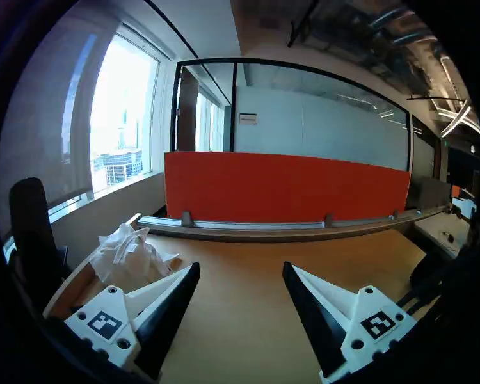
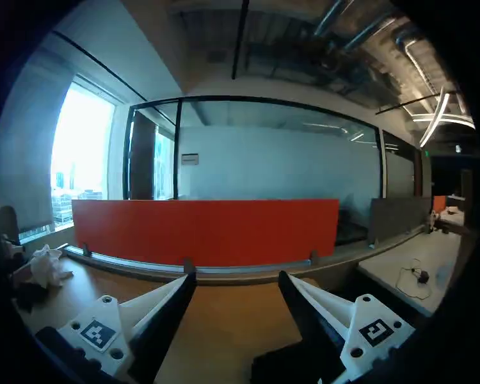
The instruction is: Fold towel
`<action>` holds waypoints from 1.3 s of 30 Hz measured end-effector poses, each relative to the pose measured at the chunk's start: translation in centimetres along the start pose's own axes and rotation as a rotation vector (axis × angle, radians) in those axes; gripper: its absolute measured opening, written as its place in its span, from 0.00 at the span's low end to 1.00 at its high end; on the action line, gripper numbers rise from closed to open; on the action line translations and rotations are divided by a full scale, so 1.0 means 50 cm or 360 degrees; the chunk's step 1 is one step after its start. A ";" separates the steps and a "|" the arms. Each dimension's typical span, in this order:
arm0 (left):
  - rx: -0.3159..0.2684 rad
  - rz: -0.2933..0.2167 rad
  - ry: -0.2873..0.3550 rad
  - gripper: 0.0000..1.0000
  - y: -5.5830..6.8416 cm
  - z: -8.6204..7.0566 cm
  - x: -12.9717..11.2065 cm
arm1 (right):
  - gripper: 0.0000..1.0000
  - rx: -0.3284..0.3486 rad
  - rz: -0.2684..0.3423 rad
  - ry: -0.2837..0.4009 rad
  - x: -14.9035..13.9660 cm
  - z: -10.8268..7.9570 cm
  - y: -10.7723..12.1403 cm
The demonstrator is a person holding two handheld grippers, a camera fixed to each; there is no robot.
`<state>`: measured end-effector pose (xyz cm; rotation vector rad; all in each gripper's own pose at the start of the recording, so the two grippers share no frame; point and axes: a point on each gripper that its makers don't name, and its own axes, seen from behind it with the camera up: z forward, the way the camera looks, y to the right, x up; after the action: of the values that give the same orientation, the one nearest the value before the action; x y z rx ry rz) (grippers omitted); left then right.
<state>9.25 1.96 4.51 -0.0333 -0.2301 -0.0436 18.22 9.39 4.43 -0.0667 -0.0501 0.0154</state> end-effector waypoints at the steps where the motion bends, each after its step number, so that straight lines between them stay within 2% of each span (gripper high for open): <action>1: -0.0005 -0.0006 0.0014 0.96 0.002 0.001 0.006 | 1.00 0.0005 -0.0001 0.0009 0.006 -0.001 -0.015; 8: -0.0001 -0.0020 0.0087 0.96 0.001 0.006 0.035 | 0.99 0.0059 0.0026 0.0039 0.025 0.000 -0.110; 11: 0.0007 -0.0013 0.0115 0.96 -0.001 0.005 0.043 | 1.00 0.0053 0.0038 0.0037 0.022 0.000 -0.131; 18: 0.0008 -0.0059 0.0133 0.96 -0.012 0.001 0.046 | 0.99 0.0027 0.0044 0.0021 0.017 -0.006 -0.155; 27: -0.0005 -0.0014 0.0151 0.96 -0.016 -0.004 0.044 | 0.99 0.0017 0.0039 0.0017 0.017 -0.010 -0.163; 33: -0.0019 0.0027 0.0147 0.96 -0.009 -0.003 0.026 | 0.99 0.0039 0.0035 0.0004 0.030 -0.020 -0.184; 39: -0.0029 0.0080 0.0192 0.96 -0.002 -0.003 -0.001 | 0.99 0.0081 0.0027 -0.0009 0.024 -0.030 -0.212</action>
<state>9.25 1.87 4.35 -0.0546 -0.1083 0.0025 19.64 -1.28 3.72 -0.0159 -0.0547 0.0337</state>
